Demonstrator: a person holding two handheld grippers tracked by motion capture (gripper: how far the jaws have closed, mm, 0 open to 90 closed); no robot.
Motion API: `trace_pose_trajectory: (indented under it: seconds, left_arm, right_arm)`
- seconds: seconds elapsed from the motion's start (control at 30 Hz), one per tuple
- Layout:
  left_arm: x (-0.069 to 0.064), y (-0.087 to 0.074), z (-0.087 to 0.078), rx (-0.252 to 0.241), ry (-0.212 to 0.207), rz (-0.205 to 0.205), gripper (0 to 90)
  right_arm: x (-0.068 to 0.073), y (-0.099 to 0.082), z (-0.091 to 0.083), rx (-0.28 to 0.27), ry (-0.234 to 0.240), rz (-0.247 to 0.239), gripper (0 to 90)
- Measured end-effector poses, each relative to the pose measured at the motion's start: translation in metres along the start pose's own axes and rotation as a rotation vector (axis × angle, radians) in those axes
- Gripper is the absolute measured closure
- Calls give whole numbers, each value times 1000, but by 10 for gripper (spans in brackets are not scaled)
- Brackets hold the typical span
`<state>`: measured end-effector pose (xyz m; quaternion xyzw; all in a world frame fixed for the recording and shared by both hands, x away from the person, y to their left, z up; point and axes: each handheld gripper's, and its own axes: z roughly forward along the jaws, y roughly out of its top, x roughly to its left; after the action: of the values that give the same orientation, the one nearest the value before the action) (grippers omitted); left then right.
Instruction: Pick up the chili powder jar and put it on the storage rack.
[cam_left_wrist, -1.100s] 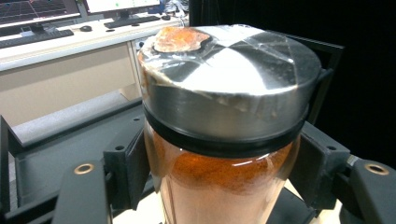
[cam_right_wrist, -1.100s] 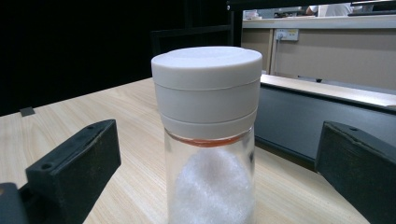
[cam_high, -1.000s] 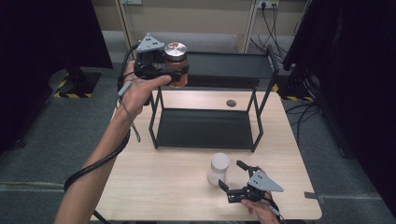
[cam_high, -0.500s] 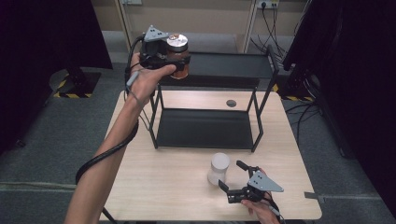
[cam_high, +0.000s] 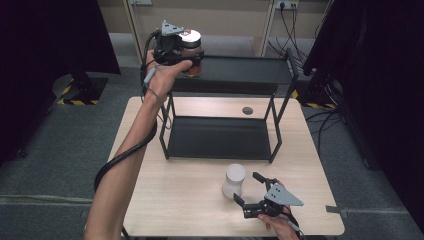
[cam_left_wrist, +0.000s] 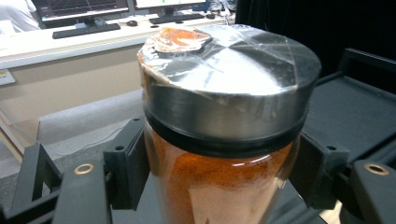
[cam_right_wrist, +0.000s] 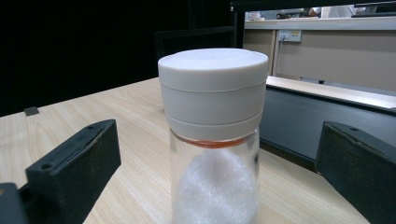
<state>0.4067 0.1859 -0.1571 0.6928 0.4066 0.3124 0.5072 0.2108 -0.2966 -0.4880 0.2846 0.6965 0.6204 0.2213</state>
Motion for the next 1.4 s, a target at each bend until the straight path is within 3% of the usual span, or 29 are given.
trace_pose_trajectory:
  seconds: [0.43, 1.2, 1.4]
  left_arm:
    - [-3, -1, 16, 5, 54, -10, 303]
    - [1, -13, 21, -9, 57, -26, 300]
    - [2, -16, 19, -11, 64, -41, 161]
  right_arm:
    - [0, 0, 0, -1, 2, 2, 3]
    - [0, 0, 0, -2, 4, 5, 3]
    - [0, 0, 0, -1, 4, 5, 3]
